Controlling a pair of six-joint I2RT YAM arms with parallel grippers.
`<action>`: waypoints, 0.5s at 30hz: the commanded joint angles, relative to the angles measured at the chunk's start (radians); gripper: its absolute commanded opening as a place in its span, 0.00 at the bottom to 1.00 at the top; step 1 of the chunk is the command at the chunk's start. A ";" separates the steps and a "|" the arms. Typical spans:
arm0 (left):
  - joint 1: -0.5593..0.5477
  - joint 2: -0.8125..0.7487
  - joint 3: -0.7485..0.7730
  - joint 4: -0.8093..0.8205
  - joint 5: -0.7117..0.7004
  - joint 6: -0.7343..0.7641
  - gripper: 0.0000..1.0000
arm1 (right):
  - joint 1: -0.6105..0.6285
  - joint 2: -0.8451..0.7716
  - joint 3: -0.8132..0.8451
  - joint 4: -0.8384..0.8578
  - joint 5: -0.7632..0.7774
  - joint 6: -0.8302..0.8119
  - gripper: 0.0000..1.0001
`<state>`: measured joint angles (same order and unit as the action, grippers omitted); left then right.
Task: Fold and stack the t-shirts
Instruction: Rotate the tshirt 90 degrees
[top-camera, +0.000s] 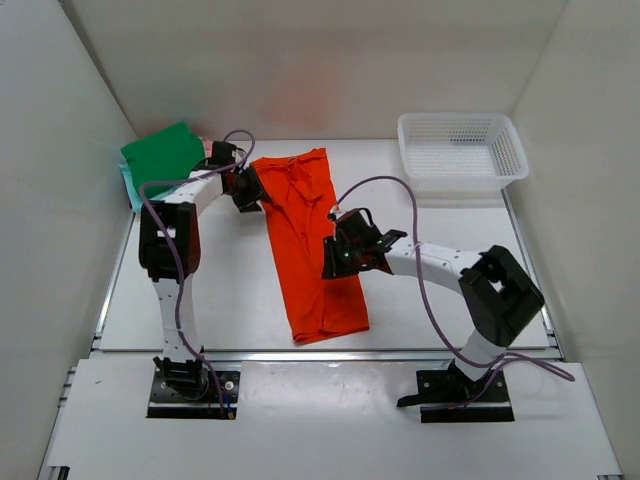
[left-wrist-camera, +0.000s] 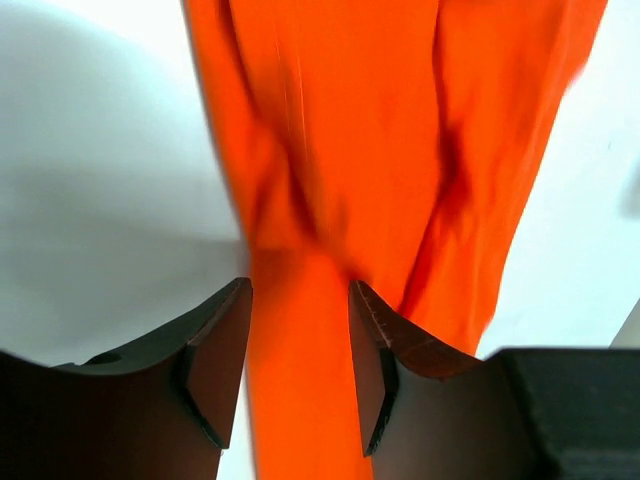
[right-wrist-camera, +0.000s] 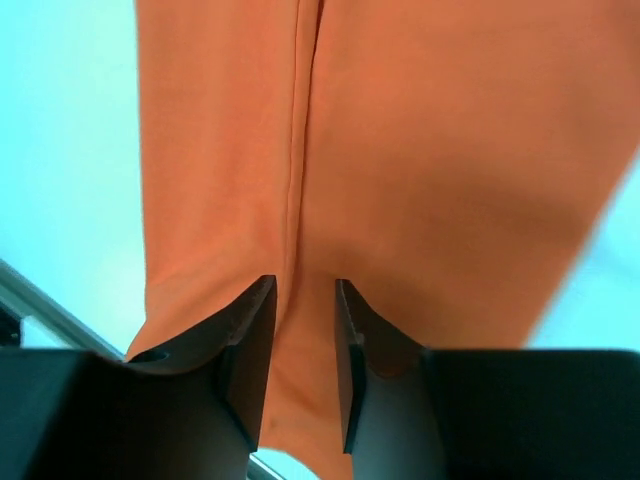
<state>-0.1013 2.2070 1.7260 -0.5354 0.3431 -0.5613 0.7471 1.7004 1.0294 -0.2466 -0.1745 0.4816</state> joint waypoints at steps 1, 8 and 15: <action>-0.070 -0.231 -0.203 -0.014 0.039 0.022 0.55 | -0.034 -0.119 -0.029 -0.009 0.003 -0.035 0.28; -0.225 -0.713 -0.799 0.136 0.007 -0.161 0.54 | -0.037 -0.271 -0.166 -0.091 0.015 -0.052 0.25; -0.434 -0.969 -1.020 0.083 -0.108 -0.314 0.58 | -0.049 -0.376 -0.267 -0.181 0.082 0.026 0.29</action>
<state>-0.4843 1.3033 0.7620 -0.4618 0.3119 -0.7757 0.7063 1.3830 0.7811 -0.3920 -0.1360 0.4694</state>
